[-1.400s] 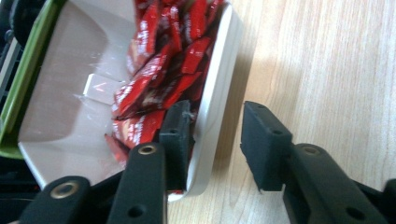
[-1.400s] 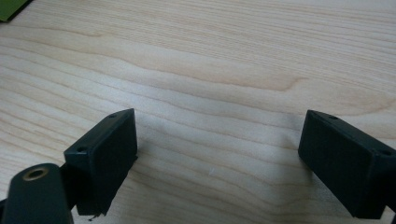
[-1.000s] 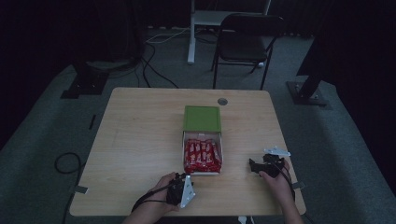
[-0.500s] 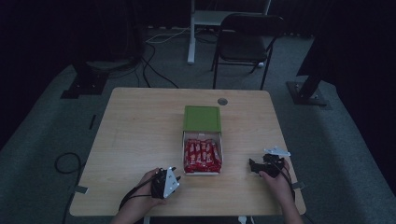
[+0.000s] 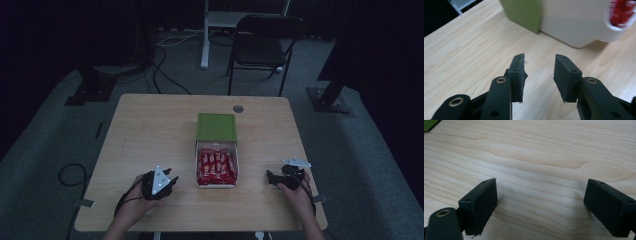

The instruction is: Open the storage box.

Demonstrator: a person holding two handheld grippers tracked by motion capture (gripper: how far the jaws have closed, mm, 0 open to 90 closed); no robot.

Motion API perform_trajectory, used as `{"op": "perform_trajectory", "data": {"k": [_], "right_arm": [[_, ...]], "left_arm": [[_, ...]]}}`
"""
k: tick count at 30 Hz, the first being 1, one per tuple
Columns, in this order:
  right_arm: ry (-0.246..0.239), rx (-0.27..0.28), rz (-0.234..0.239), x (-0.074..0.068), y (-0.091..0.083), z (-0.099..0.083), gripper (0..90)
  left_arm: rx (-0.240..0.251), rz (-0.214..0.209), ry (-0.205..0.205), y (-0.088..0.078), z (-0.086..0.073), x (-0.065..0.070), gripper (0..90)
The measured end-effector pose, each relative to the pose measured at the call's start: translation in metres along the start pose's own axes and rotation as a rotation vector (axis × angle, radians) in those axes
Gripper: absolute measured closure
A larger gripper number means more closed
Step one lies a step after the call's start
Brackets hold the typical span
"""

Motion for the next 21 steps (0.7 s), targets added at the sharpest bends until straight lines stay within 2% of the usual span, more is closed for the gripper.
{"op": "perform_trajectory", "data": {"k": [8,9,15,18,19,21], "right_arm": [[0.001,0.0,0.0,0.0,0.0,0.0,11.2],[0.001,0.0,0.0,0.0,0.0,0.0,11.2],[0.001,0.0,0.0,0.0,0.0,0.0,11.2],[0.001,0.0,0.0,0.0,0.0,0.0,11.2],[0.001,0.0,0.0,0.0,0.0,0.0,11.2],[0.001,0.0,0.0,0.0,0.0,0.0,11.2]], "left_arm": [[0.003,0.031,-0.078,0.0,-0.012,-0.021,59.6],[0.001,0.033,-0.083,0.0,-0.014,-0.023,55.2],[-0.002,0.047,-0.129,-0.001,-0.02,-0.033,44.3],[-0.019,0.035,-0.157,-0.001,-0.023,-0.038,39.1],[-0.03,0.03,-0.163,-0.002,-0.024,-0.039,33.2],[-0.047,0.022,-0.17,-0.002,-0.026,-0.041,28.0]]}}
Point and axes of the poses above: each handheld gripper's, and its own axes: y roughly forward along the jaws, z roughly out of its top, x roughly to its right, the point moved 1 cm from there along y, roughly forward along the jaws, and after that the axes turned 3 degrees about -z, right-handed, at the moved point
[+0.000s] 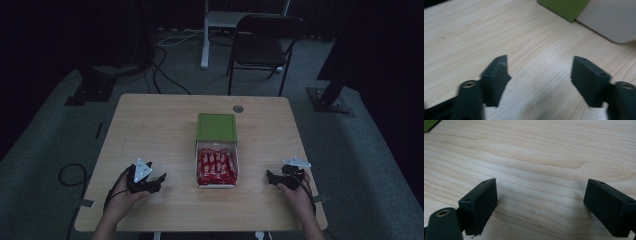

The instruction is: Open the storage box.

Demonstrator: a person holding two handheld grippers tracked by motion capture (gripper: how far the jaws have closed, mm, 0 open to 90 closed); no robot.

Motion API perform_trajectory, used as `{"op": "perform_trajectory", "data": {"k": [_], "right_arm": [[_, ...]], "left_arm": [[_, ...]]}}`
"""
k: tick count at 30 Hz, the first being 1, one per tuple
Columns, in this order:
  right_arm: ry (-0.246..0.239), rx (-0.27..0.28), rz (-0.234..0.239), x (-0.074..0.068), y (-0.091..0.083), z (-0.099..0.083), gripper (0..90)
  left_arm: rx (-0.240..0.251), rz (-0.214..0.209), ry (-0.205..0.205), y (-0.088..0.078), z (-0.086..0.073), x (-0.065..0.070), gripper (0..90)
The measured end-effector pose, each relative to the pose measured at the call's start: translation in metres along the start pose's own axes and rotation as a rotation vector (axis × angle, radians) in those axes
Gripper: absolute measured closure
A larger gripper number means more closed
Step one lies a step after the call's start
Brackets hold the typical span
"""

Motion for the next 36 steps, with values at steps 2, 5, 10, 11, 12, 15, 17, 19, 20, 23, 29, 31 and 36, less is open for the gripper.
{"op": "perform_trajectory", "data": {"k": [2,5,10,11,12,15,17,19,20,23,29,31,36], "right_arm": [[0.0,0.001,0.0,0.0,0.0,0.0,11.2],[0.0,0.0,0.0,0.0,0.0,0.0,11.2],[0.0,0.0,0.0,0.0,0.0,0.0,11.2],[0.0,0.0,0.0,0.0,0.0,0.0,11.2],[0.0,0.0,0.0,0.0,0.0,0.0,11.2],[0.0,0.0,0.0,0.0,0.0,0.0,11.2],[0.0,0.0,0.0,0.0,0.0,0.0,11.2],[0.0,0.0,0.0,0.0,0.0,0.0,11.2],[0.0,0.0,0.0,0.0,0.0,0.0,11.2],[0.0,0.0,0.0,0.0,0.0,0.0,11.2],[0.0,0.001,0.0,0.0,0.0,0.0,11.2],[0.0,0.0,0.0,0.0,0.0,0.0,11.2],[0.0,0.001,0.0,0.0,0.0,0.0,11.2]], "left_arm": [[-0.005,0.006,-0.031,0.0,-0.001,-0.003,23.5],[-0.001,0.014,-0.074,-0.001,-0.003,-0.009,16.0],[0.022,0.042,-0.139,-0.004,-0.005,-0.018,9.4],[0.03,0.052,-0.147,-0.005,-0.006,-0.019,9.3],[0.036,0.055,-0.159,-0.005,-0.006,-0.02,8.4],[0.056,0.079,-0.19,-0.007,-0.008,-0.026,2.3],[0.063,0.091,-0.206,-0.007,-0.009,-0.028,2.3],[0.054,0.113,-0.235,-0.009,-0.012,-0.033,2.3],[0.049,0.123,-0.24,-0.009,-0.013,-0.034,2.3],[0.027,0.15,-0.245,-0.009,-0.016,-0.037,2.3],[-0.01,0.203,-0.297,-0.009,-0.025,-0.046,2.3],[-0.018,0.22,-0.315,-0.01,-0.028,-0.05,2.3],[-0.057,0.266,-0.331,-0.011,-0.034,-0.056,2.3]]}}
Point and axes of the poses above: each handheld gripper's, and its own axes: y roughly forward along the jaws, z roughly out of its top, x roughly to its right, the point moved 1 cm from there along y, roughly forward along the jaws, and after that the axes turned 3 degrees about -z, right-handed, at the moved point
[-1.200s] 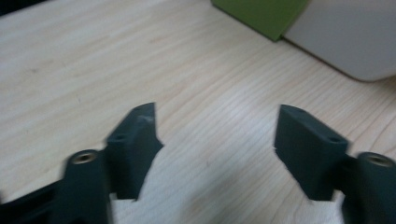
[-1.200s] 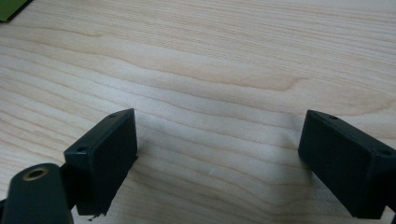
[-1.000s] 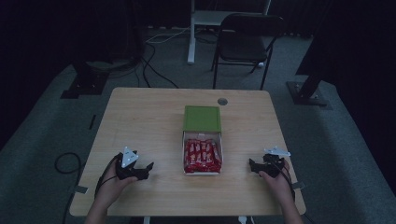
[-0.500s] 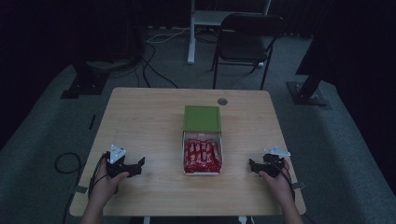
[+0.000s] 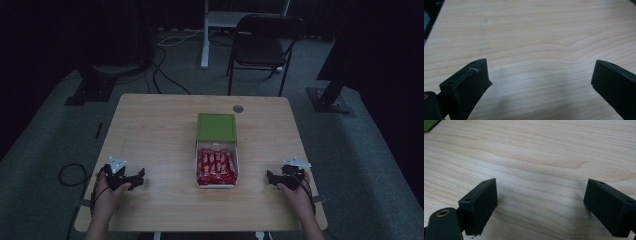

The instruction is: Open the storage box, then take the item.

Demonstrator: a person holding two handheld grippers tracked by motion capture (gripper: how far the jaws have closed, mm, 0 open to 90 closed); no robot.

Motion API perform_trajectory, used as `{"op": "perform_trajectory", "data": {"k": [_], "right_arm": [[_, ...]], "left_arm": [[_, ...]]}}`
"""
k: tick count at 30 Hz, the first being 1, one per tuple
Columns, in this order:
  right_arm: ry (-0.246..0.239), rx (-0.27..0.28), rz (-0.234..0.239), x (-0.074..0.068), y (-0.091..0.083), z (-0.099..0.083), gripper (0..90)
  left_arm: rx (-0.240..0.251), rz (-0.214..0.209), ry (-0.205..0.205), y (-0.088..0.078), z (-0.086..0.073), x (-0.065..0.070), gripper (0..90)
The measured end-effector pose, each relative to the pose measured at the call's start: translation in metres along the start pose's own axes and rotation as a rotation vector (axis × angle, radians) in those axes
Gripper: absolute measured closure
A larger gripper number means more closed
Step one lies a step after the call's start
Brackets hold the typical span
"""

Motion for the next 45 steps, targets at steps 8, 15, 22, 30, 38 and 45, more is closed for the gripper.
{"op": "perform_trajectory", "data": {"k": [8,15,22,30,38,45], "right_arm": [[0.0,0.0,0.0,0.0,0.0,0.0,11.2],[-0.022,-0.001,0.022,-0.0012,0.0,0.0,10.6],[-0.023,-0.001,0.022,-0.0011,0.0,0.0,10.5],[-0.023,-0.002,0.022,-0.0011,-0.0001,0.0,10.6],[-0.023,-0.002,0.022,-0.0012,-0.0001,0.0,10.6],[-0.018,0.0,0.019,-0.001,-0.0004,-0.0001,11.8]], "left_arm": [[-0.038,0.051,0.003,0.0029,-0.0049,-0.0055,2.3],[-0.088,0.069,-0.001,0.0045,-0.0071,-0.0081,2.3],[-0.118,0.061,-0.009,0.0054,-0.0079,-0.0091,2.4],[-0.131,0.045,-0.076,0.0069,-0.008,-0.0092,2.4],[-0.132,0.073,-0.101,0.0083,-0.0068,-0.007,2.4],[-0.133,0.072,-0.1,0.0083,-0.0068,-0.0071,2.4]]}}
Point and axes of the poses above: each handheld gripper's, and its own axes: y roughly forward along the jaws, z roughly out of its top, x roughly to its right, the point moved 1 cm from there along y, roughly forward along the jaws, and after that the axes turned 3 degrees about -z, right-handed, at the moved point
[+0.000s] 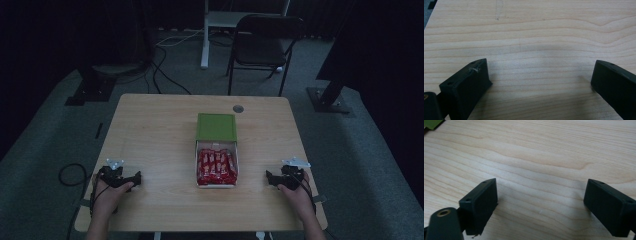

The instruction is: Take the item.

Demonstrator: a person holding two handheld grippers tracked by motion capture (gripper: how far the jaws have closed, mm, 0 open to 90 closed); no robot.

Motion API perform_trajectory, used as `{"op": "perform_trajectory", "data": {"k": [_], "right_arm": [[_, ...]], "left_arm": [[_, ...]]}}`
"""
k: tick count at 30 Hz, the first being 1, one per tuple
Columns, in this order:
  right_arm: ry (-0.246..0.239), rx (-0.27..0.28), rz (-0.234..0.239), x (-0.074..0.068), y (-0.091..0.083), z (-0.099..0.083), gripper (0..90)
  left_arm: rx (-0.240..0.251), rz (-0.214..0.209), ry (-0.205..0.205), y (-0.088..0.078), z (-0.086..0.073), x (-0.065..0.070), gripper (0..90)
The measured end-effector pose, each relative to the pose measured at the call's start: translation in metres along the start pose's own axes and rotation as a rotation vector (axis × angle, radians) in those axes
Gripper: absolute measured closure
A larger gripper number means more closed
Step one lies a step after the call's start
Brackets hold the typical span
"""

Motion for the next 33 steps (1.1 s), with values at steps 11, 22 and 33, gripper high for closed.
{"op": "perform_trajectory", "data": {"k": [11,22,33], "right_arm": [[0.042,0.002,0.002,-0.001,-0.004,-0.001,13.6],[0.054,0.041,-0.004,-0.004,-0.017,0.016,13.9],[0.056,0.094,0.041,-0.018,-0.03,0.036,14.8]], "left_arm": [[-0.002,-0.003,0.005,0.0,0.0,0.0,1.7],[-0.003,-0.002,0.005,0.0,0.0,0.0,1.7],[-0.001,-0.003,0.004,0.0,0.0,0.0,1.7]]}}
Point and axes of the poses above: each handheld gripper's, and its own axes: y roughly forward along the jaws, z roughly out of its top, x roughly to its right, the point moved 1 cm from there along y, roughly forward along the jaws, and after that the axes turned 3 degrees about -z, right-handed, at the moved point
